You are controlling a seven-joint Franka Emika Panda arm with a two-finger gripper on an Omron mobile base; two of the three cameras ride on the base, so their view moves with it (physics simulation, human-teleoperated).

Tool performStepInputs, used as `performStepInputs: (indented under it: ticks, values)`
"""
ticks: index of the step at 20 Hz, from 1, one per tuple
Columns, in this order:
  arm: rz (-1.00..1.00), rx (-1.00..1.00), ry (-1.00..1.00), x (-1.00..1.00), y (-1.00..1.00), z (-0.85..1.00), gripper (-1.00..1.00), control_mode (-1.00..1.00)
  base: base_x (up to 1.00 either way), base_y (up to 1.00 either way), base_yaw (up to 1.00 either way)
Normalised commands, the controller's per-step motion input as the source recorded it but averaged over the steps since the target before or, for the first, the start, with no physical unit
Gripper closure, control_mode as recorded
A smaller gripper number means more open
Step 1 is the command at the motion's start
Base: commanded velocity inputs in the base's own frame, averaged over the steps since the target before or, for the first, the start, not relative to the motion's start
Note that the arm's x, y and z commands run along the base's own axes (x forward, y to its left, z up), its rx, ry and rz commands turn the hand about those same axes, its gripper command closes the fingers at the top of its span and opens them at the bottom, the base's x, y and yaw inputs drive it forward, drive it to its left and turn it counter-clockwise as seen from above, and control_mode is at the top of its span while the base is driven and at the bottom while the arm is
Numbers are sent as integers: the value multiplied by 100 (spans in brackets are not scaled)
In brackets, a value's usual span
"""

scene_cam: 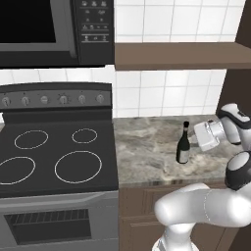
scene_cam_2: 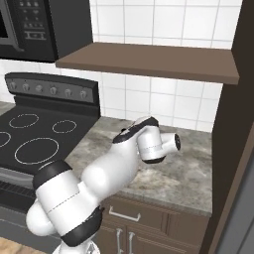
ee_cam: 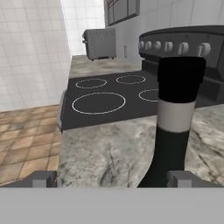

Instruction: There is a wine glass and glass cup on the dining counter. Place the wine bottle next to the wine glass and the juice bottle next to the glass cup.

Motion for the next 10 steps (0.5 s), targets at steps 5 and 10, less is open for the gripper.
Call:
performStepInputs:
  ticks: [5, 10]
  values:
    - [2, 0, 0, 1, -6, -5, -100, -100, 0, 0, 0]
    - [0, 0, 0, 0, -5, -5, -100, -100, 0, 0, 0]
